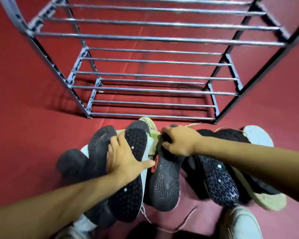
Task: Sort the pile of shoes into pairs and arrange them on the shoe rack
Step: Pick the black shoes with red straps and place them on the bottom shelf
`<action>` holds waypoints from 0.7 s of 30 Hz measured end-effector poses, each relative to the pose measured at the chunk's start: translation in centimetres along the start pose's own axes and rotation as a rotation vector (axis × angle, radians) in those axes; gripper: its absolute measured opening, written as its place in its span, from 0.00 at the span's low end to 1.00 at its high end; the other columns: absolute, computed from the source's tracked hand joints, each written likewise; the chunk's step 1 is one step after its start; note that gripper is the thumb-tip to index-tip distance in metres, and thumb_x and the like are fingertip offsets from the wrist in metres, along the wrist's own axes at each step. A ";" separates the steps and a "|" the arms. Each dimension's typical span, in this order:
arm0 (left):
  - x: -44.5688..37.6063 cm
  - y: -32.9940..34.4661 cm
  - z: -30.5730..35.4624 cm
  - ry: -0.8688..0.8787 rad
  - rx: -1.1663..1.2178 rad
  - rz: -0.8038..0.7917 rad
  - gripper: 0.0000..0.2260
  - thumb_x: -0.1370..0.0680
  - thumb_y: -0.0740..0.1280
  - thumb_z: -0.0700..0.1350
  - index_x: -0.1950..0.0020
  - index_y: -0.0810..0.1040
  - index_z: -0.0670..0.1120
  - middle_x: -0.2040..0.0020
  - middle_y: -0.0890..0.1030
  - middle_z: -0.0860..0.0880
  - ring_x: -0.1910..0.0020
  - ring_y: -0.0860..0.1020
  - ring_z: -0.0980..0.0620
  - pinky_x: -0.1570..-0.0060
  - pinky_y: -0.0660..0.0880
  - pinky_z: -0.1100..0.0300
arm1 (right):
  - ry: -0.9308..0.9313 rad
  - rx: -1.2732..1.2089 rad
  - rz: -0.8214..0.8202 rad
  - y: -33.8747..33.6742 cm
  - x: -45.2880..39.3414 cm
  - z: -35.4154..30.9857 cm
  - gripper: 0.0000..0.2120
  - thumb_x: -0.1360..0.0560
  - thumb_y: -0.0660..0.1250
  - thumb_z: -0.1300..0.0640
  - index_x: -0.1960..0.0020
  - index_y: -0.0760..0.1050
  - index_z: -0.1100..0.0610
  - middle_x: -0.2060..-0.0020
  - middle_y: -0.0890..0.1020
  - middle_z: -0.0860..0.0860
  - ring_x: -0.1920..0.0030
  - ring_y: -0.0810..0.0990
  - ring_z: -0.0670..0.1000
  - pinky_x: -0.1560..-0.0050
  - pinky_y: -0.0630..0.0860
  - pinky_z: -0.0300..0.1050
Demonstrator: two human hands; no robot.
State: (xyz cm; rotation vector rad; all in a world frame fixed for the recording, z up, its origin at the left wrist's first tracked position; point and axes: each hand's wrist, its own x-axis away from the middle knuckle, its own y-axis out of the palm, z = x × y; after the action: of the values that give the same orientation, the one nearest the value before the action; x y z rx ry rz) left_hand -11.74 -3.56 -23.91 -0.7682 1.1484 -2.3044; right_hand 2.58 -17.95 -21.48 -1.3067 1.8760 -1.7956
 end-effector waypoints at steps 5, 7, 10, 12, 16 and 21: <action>-1.2 -2.9 0.5 -0.028 0.406 -0.118 0.48 0.44 0.81 0.39 0.27 0.65 0.46 0.39 0.79 0.49 0.42 0.79 0.48 0.43 0.77 0.52 | -0.029 0.117 -0.003 -0.2 2.3 1.1 0.26 0.26 0.61 0.46 0.31 0.64 0.52 0.44 0.80 0.59 0.47 0.80 0.63 0.55 0.76 0.50; -1.5 -5.0 1.1 -0.016 0.755 -0.229 0.34 0.44 0.75 0.29 0.38 0.75 0.40 0.52 0.84 0.47 0.55 0.82 0.47 0.58 0.80 0.54 | -0.001 0.092 0.034 -0.6 2.6 2.2 0.22 0.27 0.61 0.45 0.38 0.68 0.55 0.48 0.82 0.59 0.49 0.81 0.62 0.56 0.77 0.50; -2.5 -7.7 1.6 -0.164 1.219 -0.394 0.13 0.46 0.64 0.35 0.62 0.76 0.35 0.67 0.78 0.42 0.64 0.76 0.42 0.61 0.74 0.54 | 0.064 0.024 0.043 -1.0 3.0 3.7 0.17 0.28 0.62 0.44 0.47 0.72 0.56 0.50 0.84 0.57 0.50 0.82 0.61 0.55 0.77 0.48; -3.2 -8.0 1.1 -0.258 1.404 -0.535 0.16 0.37 0.55 0.35 0.60 0.80 0.36 0.61 0.82 0.41 0.59 0.80 0.41 0.51 0.76 0.49 | 0.097 -0.035 -0.009 -0.6 3.2 4.4 0.16 0.26 0.63 0.45 0.50 0.75 0.58 0.52 0.84 0.56 0.52 0.82 0.60 0.57 0.75 0.46; -3.4 -5.3 -0.6 -0.341 1.194 -0.516 0.18 0.30 0.50 0.30 0.60 0.79 0.37 0.66 0.82 0.44 0.66 0.81 0.47 0.55 0.78 0.54 | 0.089 -0.069 -0.061 0.7 3.4 4.9 0.18 0.26 0.63 0.43 0.51 0.75 0.58 0.55 0.84 0.56 0.53 0.82 0.60 0.56 0.78 0.49; -4.2 -3.2 -0.8 -0.324 0.935 -0.305 0.11 0.34 0.51 0.27 0.65 0.69 0.40 0.67 0.76 0.45 0.62 0.77 0.47 0.52 0.80 0.49 | 0.028 -0.060 -0.080 1.5 3.7 6.5 0.17 0.26 0.63 0.45 0.52 0.75 0.59 0.56 0.84 0.57 0.55 0.82 0.61 0.58 0.77 0.48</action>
State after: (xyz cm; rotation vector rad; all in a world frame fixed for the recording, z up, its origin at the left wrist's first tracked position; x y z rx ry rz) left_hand -9.58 1.17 -22.84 -0.8966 -0.2355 -2.4395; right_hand 4.37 -25.22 -22.74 -1.4025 1.9331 -1.8182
